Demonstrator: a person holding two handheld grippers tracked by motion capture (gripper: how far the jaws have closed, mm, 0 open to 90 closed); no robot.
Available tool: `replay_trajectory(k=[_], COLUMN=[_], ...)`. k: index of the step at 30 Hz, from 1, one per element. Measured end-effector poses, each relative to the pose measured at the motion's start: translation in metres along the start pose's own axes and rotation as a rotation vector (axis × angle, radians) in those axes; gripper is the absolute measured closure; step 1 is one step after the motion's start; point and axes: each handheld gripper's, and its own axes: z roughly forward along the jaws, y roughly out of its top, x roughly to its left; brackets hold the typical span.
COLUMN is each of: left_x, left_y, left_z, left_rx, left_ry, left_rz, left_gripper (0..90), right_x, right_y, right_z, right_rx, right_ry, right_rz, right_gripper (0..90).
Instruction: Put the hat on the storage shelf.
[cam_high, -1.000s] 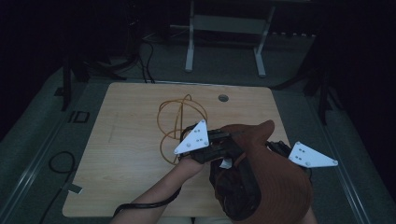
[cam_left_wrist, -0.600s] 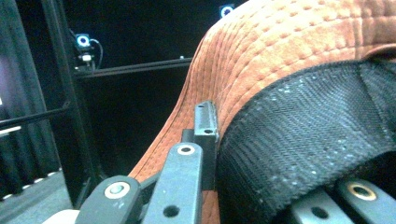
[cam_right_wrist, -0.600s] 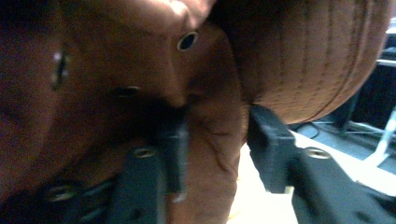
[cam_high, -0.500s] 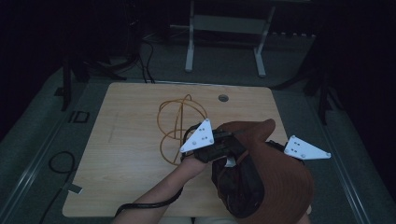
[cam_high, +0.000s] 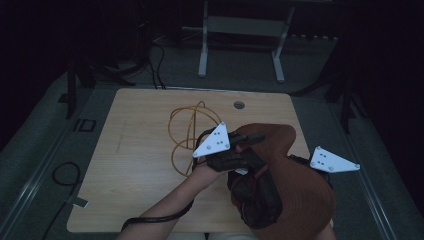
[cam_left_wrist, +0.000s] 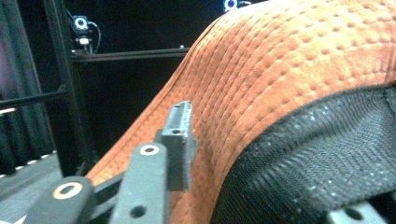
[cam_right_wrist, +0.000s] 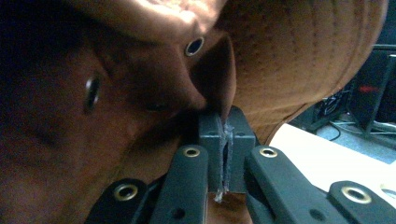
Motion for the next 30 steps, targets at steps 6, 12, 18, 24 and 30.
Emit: replay_trajectory(k=[6, 12, 18, 24, 30], left_x=[0.003, 0.005, 0.002, 0.004, 0.004], left_y=[0.006, 0.011, 0.021, 0.024, 0.018], left_z=[-0.004, -0.017, -0.042, -0.068, -0.104], left_rx=[0.047, 0.1, 0.107, 0.111, 0.162], left_ry=[0.077, 0.142, 0.192, 0.248, 0.312], left_rz=[0.0, 0.015, 0.057, 0.061, 0.08], left_gripper=[40.5, 28.8, 24.0, 15.0, 12.3], right_x=[-0.003, -0.009, -0.018, -0.028, -0.039], right_y=[0.004, 0.01, 0.017, 0.021, 0.032], right_z=[-0.003, -0.008, -0.009, -0.005, 0.005], right_rx=[-0.023, -0.045, -0.064, -0.064, -0.07], right_ry=[-0.011, -0.04, -0.086, -0.122, -0.156], right_rz=[0.013, 0.02, 0.02, 0.021, 0.017], right_gripper=[88.1, 88.0, 88.0, 88.0, 87.9])
